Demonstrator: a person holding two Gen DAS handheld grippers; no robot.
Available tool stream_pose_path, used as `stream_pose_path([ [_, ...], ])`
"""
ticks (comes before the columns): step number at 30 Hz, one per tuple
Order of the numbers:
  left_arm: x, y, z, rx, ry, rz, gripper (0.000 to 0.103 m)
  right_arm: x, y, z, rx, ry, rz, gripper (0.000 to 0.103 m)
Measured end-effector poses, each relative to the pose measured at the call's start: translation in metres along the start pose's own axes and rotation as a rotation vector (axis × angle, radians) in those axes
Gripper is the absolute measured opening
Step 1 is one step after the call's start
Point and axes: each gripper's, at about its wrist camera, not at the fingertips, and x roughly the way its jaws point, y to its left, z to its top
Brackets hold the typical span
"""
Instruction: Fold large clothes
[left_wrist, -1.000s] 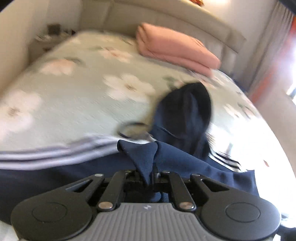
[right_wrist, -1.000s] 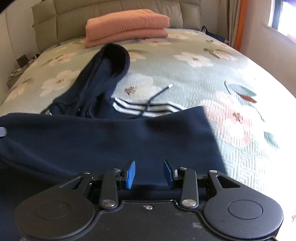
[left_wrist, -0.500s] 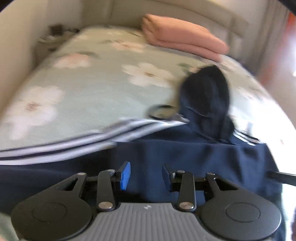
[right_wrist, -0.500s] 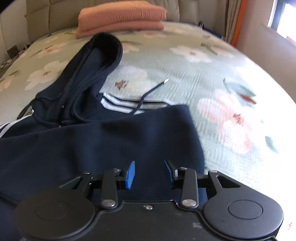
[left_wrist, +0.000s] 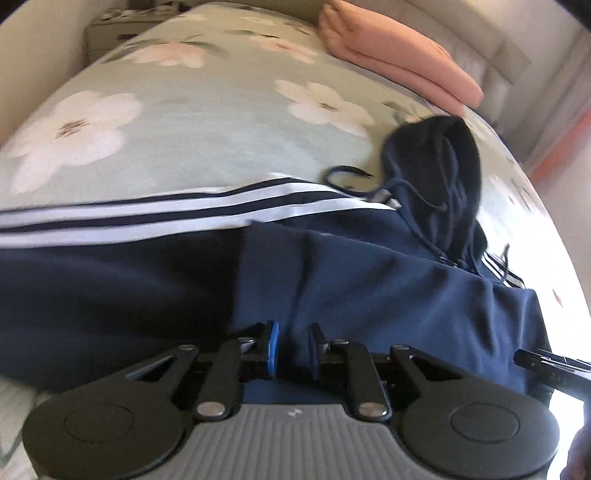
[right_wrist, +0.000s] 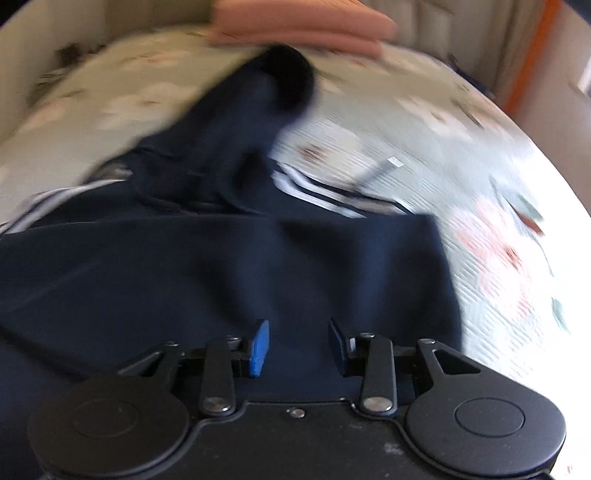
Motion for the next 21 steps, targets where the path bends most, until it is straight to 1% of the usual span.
stream_pose_path([
  [1, -0.007, 0.008, -0.003, -0.018, 0.001, 0.015, 0.021, -0.001, 0.011, -0.002, -0.027, -0.001, 0.006, 0.056],
  [2, -0.014, 0.018, -0.006, -0.034, 0.003, 0.039, 0.022, 0.003, 0.021, -0.006, -0.055, 0.016, 0.003, 0.056],
  [4, -0.027, 0.042, -0.014, -0.065, 0.002, 0.088, 0.022, 0.022, 0.037, -0.015, -0.098, 0.099, -0.005, 0.055],
  [6, -0.04, 0.07, -0.02, -0.118, -0.004, 0.134, 0.024, 0.024, 0.041, -0.017, -0.095, 0.081, -0.024, 0.055],
  [9, -0.061, 0.114, -0.024, -0.209, -0.027, 0.201, 0.027, 0.022, 0.036, -0.015, -0.062, 0.1, -0.017, 0.056],
  [11, -0.075, 0.145, -0.025, -0.286, -0.051, 0.259, 0.035, 0.022, 0.032, -0.014, -0.029, 0.113, -0.008, 0.059],
  [12, -0.083, 0.162, -0.026, -0.33, -0.068, 0.291, 0.042, 0.021, 0.031, -0.013, -0.022, 0.119, -0.009, 0.061],
  [13, -0.091, 0.178, -0.027, -0.376, -0.088, 0.325, 0.047, 0.021, 0.03, -0.012, -0.019, 0.125, -0.014, 0.064],
  [15, -0.104, 0.209, -0.027, -0.474, -0.126, 0.373, 0.054, 0.022, 0.03, -0.012, -0.01, 0.135, -0.025, 0.066],
  [17, -0.113, 0.242, -0.029, -0.591, -0.16, 0.381, 0.055, 0.022, 0.031, -0.014, -0.002, 0.139, -0.031, 0.066],
  [19, -0.117, 0.273, -0.031, -0.712, -0.184, 0.371, 0.057, 0.024, 0.034, -0.013, -0.005, 0.139, -0.041, 0.066],
  [21, -0.116, 0.3, -0.034, -0.812, -0.199, 0.33, 0.057, 0.026, 0.037, -0.011, -0.011, 0.136, -0.054, 0.066],
])
